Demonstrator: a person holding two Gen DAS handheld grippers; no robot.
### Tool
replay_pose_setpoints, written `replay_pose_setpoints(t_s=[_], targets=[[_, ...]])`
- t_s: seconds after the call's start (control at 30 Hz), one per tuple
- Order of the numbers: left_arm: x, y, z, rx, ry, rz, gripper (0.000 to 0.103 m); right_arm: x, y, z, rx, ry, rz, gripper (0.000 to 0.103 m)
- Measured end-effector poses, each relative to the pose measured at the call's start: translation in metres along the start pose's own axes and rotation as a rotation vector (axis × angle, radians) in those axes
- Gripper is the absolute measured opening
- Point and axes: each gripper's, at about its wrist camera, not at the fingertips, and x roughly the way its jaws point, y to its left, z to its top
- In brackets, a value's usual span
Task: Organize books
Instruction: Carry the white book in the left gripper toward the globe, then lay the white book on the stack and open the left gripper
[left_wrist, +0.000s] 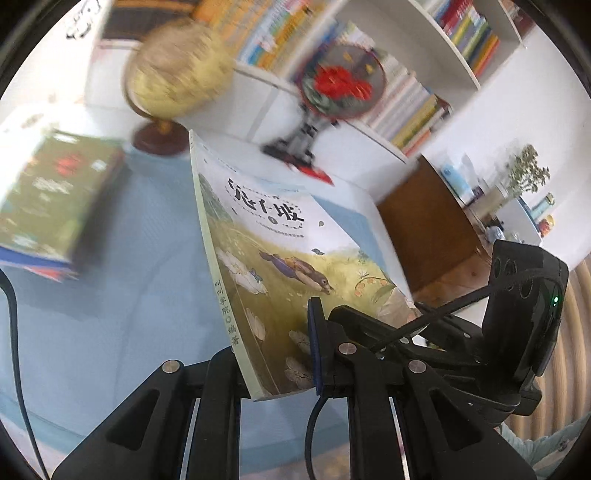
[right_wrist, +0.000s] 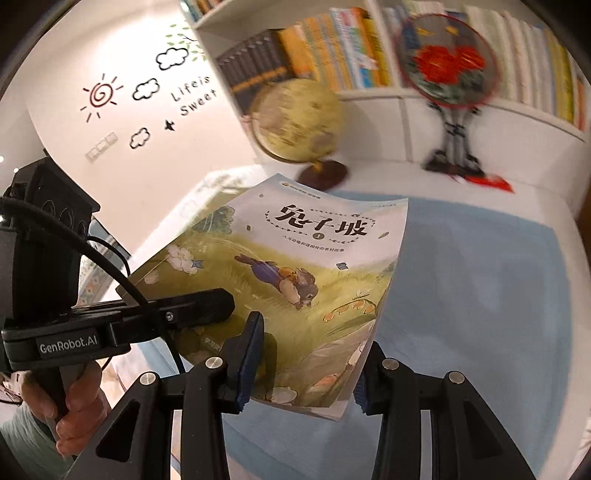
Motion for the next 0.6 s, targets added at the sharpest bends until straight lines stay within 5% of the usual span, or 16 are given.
replay_pose_setpoints(t_s=[0.27,0.6], targets=[[-0.046,0.120,0.038,-0.028,-0.019,0.036,0.012,0.096,0.093,0.046,-0.021,0.021,0.025,0.042],[-0.031,0.240,0.075,-0.136,0.037,0.016,0.013,0.211,0.133,0.087,0.069,0.149,0.018,0.042]])
